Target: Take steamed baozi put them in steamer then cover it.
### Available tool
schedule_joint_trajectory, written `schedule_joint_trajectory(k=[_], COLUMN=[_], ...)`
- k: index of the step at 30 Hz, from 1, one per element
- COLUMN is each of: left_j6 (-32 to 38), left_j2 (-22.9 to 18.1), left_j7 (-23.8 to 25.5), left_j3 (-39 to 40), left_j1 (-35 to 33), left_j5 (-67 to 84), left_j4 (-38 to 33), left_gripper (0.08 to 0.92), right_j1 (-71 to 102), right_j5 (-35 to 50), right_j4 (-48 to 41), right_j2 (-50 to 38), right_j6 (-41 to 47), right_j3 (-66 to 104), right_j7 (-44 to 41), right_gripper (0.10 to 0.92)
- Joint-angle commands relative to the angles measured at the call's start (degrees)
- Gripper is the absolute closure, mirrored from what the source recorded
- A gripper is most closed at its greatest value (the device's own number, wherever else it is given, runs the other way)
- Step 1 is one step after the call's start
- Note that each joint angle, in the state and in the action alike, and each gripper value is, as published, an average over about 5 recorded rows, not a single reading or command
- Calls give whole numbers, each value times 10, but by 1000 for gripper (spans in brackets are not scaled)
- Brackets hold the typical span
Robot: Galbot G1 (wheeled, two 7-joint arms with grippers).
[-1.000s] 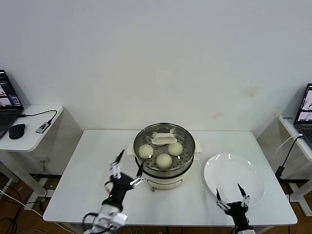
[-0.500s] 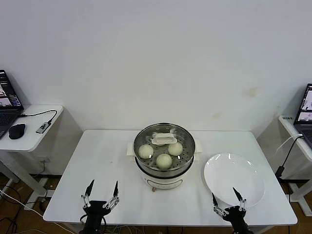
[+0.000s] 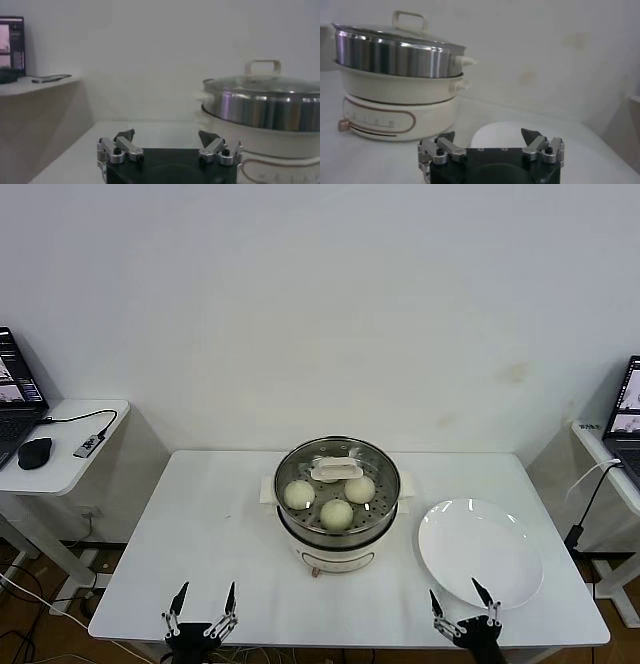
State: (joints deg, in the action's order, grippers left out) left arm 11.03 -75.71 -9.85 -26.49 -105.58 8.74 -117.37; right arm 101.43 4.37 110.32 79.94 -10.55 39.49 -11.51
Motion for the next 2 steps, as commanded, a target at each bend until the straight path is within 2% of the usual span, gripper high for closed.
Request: schedule_joint_trajectory(k=[1,2], left_j6=[10,10], left_j2=[-3,-3], left_j7=[15,16], left_j3=[-9,-9], left_j1=[-12,-12], left_j5=[5,5], left_j4=[15,15], left_gripper=[177,177], right_j1=[11,12], right_j5=[18,17], right_j4=[15,15], right_j2=[-6,-6], right_j6=[18,18], right_j3=[-8,-8], right_j7=[2,3], right_gripper=[203,203])
